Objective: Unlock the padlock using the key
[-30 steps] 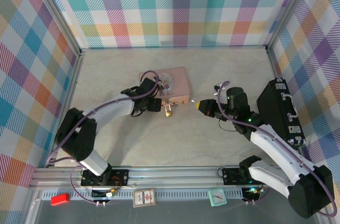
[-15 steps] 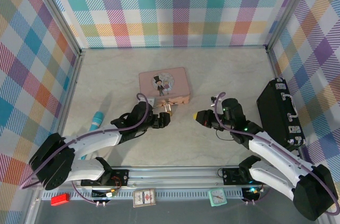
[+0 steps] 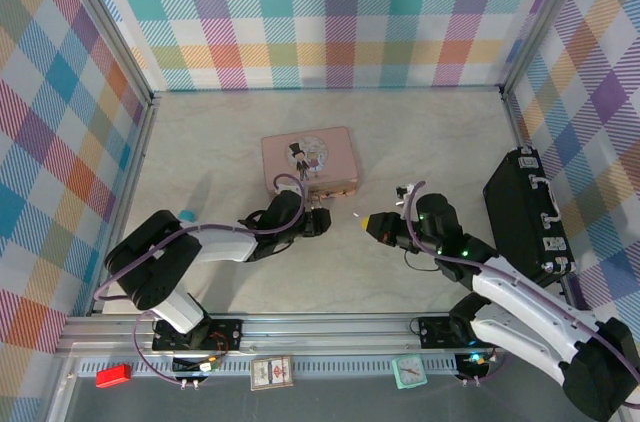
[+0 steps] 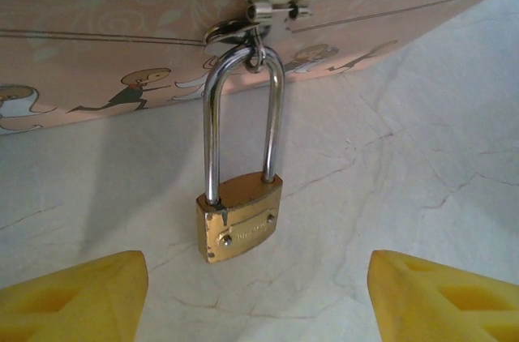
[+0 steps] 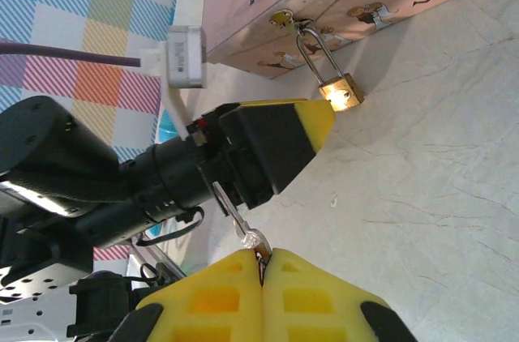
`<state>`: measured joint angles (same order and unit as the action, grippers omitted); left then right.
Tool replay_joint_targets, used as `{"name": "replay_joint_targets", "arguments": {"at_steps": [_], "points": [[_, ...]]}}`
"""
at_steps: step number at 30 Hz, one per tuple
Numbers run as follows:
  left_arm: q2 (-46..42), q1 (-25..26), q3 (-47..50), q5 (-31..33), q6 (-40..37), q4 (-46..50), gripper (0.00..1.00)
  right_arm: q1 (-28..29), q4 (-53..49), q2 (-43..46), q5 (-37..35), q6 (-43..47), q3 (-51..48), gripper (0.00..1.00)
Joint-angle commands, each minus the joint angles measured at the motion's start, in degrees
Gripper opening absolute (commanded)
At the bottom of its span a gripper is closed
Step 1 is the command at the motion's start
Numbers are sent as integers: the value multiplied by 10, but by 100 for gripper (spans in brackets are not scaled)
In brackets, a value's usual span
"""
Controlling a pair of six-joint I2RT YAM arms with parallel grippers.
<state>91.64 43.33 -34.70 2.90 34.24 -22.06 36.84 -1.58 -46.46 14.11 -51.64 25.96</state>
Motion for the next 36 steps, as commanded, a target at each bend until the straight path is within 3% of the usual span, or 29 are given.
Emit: {"name": "replay_joint_targets", "arguments": {"at_steps": [1,8,18,23,31,36], "points": [[25,-7,-21,13,13,-41,69,4,-21,17,-12,4,2,0],[69,-19,-53,4,2,-24,59,4,-34,28,-11,-4,0,0],[123,-50,-89,-87,-10,-18,45,5,-52,30,-19,-20,4,0],[123,-70,-80,-114,19,-40,34,9,-62,20,-31,-29,11,0],[76,-83,-61,-131,25,-56,31,32,-47,-26,-57,-47,19,0],[68,-89,-54,-131,36,-52,24,48,-1,-64,-73,-78,6,0]]}}
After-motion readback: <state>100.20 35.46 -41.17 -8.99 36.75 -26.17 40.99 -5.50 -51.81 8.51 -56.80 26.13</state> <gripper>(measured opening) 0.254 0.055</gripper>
